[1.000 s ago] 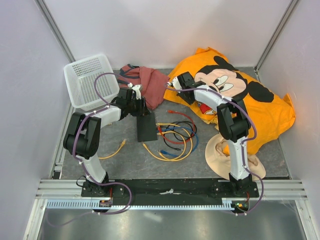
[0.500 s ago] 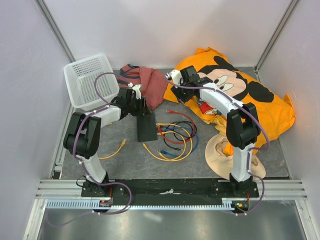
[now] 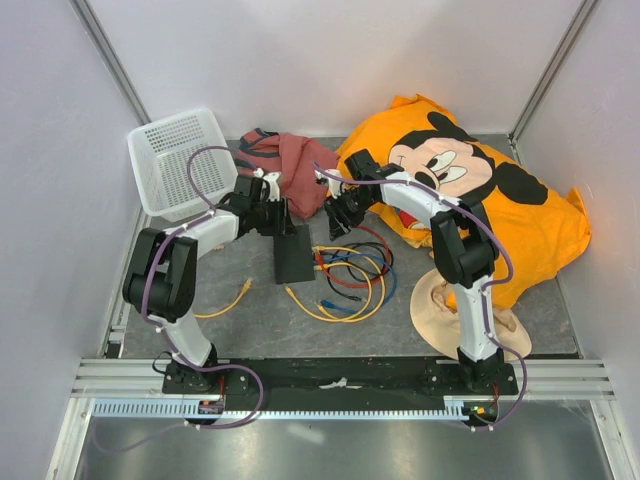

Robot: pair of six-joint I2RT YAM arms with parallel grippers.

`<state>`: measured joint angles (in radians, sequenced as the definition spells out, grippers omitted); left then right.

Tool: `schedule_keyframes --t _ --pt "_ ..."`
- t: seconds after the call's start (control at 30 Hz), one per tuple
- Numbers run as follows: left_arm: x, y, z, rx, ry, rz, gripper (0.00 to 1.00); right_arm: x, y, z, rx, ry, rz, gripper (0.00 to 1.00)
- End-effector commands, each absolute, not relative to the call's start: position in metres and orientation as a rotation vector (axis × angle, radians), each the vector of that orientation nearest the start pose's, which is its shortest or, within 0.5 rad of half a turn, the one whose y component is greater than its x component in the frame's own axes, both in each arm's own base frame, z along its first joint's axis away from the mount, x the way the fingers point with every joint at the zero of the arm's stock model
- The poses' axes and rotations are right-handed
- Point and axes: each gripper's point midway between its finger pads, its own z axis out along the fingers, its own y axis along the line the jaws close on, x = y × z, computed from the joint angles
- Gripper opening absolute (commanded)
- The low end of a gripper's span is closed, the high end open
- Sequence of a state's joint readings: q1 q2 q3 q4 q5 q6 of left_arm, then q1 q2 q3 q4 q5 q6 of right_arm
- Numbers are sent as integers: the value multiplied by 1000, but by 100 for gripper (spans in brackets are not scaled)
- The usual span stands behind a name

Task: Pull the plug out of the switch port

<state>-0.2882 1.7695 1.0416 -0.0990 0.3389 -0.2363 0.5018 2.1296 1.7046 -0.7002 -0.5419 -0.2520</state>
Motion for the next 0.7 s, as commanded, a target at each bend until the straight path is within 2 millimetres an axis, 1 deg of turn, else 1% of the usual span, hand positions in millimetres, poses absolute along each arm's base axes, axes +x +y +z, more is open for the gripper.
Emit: schedule_keyframes --t 0.0,0.03,0.07,0.13,0.17,0.23,0.27,0.33,0.37,0.43,0.47,0.53,0.57,0.63,0.67 --pt "361 -159 80 168 2490 -612 42 368 322 69 -1116 2401 1017 50" --pt "346 -147 76 113 2568 -600 38 370 324 66 -1104 2410 1025 50" --pt "338 -143 74 79 2605 -612 28 371 325 58 -1084 2434 1038 49" --pt "321 -133 64 -2 2694 -628 18 378 331 56 -1056 2429 1045 49" --pt "303 -132 55 -24 2762 -663 13 376 334 52 -1048 2432 1089 49" --pt "292 -130 44 -60 2804 -687 11 375 344 56 -1034 2411 1173 50" --pt "287 -130 37 -65 2802 -693 10 374 348 54 -1028 2409 1218 50" --pt "284 -131 33 -50 2795 -704 10 370 353 52 -1015 2414 1272 50" --pt "285 -131 31 -42 2796 -705 11 369 353 47 -1011 2427 1278 50" --pt "288 -130 29 -21 2792 -697 13 366 355 40 -997 2448 1300 50" --pt "289 -132 28 -12 2790 -708 15 364 354 33 -988 2468 1313 50" --pt "294 -134 27 21 2781 -725 17 361 356 27 -960 2493 1347 50" --pt "298 -136 25 29 2780 -737 19 360 356 22 -950 2509 1358 50" --pt "306 -138 24 81 2765 -744 19 359 357 18 -945 2515 1379 50" --pt "319 -138 21 102 2768 -726 19 360 357 20 -941 2510 1387 50"
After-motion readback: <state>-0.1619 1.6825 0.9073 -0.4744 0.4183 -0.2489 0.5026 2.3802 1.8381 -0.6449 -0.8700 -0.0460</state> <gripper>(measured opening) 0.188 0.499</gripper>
